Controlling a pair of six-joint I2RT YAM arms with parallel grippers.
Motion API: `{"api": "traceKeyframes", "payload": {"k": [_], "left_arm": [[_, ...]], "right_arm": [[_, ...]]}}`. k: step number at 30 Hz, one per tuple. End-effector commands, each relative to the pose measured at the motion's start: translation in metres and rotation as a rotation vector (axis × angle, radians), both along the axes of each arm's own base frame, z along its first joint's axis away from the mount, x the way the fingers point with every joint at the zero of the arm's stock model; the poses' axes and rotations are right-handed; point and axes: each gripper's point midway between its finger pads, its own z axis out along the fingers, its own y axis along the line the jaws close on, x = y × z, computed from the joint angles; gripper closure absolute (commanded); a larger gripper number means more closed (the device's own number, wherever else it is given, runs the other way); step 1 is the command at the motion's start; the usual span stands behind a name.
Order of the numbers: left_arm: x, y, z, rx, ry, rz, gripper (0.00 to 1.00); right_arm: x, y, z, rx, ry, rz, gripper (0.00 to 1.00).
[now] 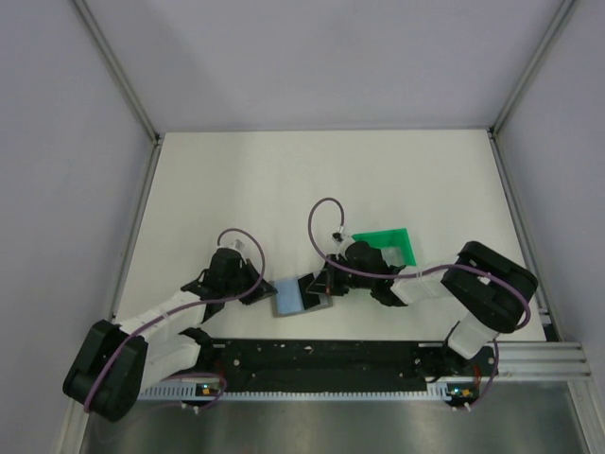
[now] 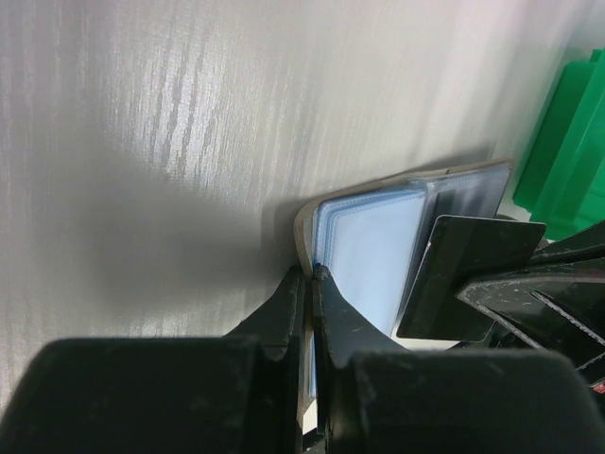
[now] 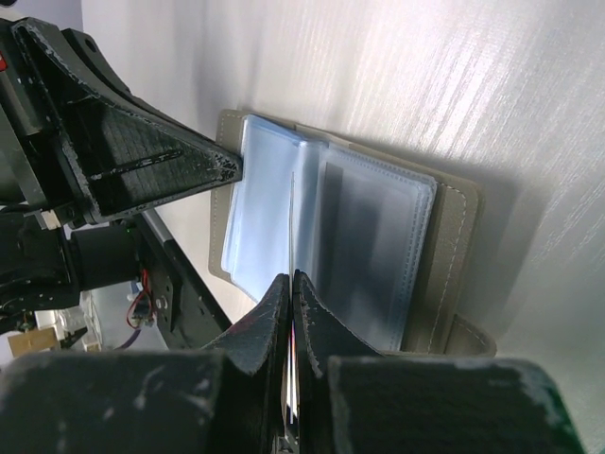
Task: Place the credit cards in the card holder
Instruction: Insert the credit card into the card holder.
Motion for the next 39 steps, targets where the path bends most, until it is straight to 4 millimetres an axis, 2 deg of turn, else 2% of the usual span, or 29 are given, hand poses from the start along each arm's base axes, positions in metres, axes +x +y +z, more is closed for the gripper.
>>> {"api": "traceKeyframes", "payload": {"k": [1,13,21,32,39], "left_arm": [[-0.006,0.008,-0.013,0.040,0.026,0.014,1.00],[-0.006,0.008,-0.014,0.039,0.025,0.012,1.00],[-0.007,0.008,-0.015,0.044,0.025,0.009,1.00],[-0.008,0.011,-0.016,0.056,0.031,0.015,1.00],[-0.007,0.010,-0.015,0.056,0.027,0.012,1.00]], "right_arm": [[0.007,0.010,0.008,0.048,-0.032,0.016,1.00],[0.007,0.016,-0.001,0.064,-0.012,0.028,1.00],[0.011,0.022,0.012,0.101,-0.050,0.035,1.00],[0.009,0.023,0.013,0.126,-0.050,0.043,1.00],[0.011,0.017,0.001,0.078,-0.026,0.009,1.00]]}}
